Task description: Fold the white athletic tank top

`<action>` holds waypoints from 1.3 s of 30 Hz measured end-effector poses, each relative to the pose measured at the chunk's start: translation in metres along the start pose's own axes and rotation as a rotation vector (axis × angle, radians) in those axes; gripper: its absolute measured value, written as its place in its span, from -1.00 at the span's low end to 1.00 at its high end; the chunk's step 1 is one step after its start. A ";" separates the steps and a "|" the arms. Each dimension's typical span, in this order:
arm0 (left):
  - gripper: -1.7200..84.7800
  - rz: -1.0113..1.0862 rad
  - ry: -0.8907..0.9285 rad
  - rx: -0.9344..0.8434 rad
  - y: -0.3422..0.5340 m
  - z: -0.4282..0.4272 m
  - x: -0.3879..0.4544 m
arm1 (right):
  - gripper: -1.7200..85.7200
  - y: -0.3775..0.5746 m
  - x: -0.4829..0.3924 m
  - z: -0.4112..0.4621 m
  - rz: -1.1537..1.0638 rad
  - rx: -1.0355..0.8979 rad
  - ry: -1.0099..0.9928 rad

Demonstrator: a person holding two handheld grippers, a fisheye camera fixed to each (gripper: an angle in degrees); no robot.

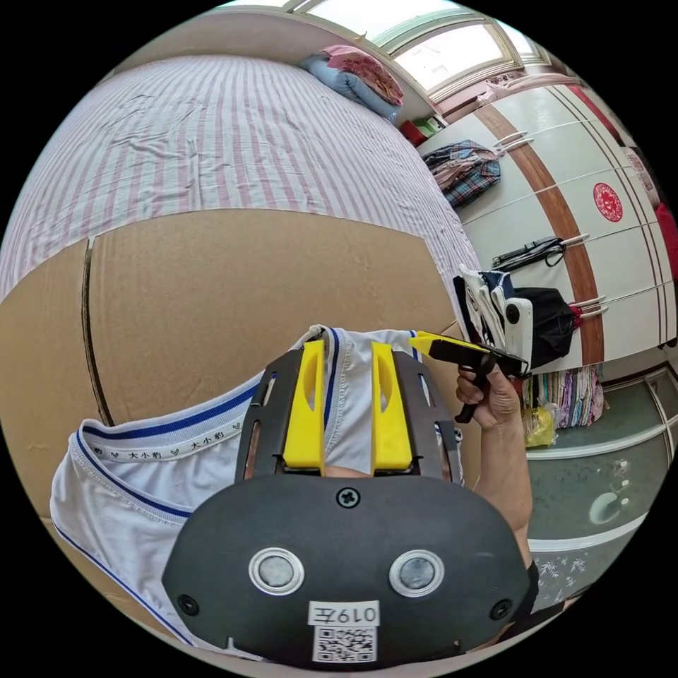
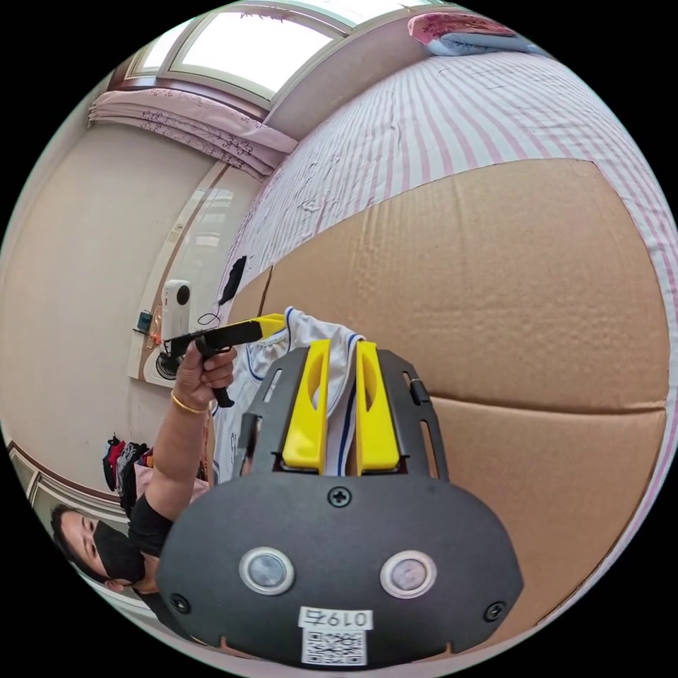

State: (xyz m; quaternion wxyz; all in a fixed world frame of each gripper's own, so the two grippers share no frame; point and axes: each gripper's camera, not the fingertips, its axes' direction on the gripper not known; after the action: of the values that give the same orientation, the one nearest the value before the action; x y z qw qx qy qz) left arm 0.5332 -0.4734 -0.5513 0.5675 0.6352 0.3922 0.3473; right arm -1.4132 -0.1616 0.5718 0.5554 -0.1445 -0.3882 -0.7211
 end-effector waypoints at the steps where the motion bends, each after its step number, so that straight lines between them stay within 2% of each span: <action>1: -0.76 -0.002 -0.008 -0.006 0.000 0.003 0.001 | -0.81 0.001 0.002 0.002 0.004 -0.001 -0.004; 10: -0.88 -0.030 -0.054 -0.013 -0.001 0.025 -0.007 | -0.88 0.007 0.016 0.014 0.019 0.024 -0.080; 19: -0.93 -0.096 0.120 0.124 0.014 0.015 -0.040 | -0.96 0.019 0.030 -0.003 0.029 0.134 -0.173; 23: -0.94 -0.076 0.059 0.103 0.012 0.023 -0.034 | -0.97 0.017 0.033 0.001 0.081 0.125 -0.107; 29: -0.94 -0.054 -0.006 0.098 0.013 0.032 -0.021 | -0.97 0.016 0.037 -0.004 0.109 0.137 -0.132; 33: -0.94 -0.056 0.006 0.098 0.013 0.031 -0.019 | -0.97 0.012 0.028 -0.015 0.085 0.171 -0.118; 39: -0.93 -0.021 -0.030 0.097 0.015 0.033 -0.002 | -0.91 -0.006 0.003 -0.024 0.022 0.107 -0.042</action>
State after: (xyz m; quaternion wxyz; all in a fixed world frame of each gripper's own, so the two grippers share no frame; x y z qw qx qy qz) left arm 0.5635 -0.4909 -0.5401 0.5454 0.6629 0.4069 0.3123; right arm -1.4146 -0.1808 0.5556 0.5621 -0.1340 -0.4358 -0.6900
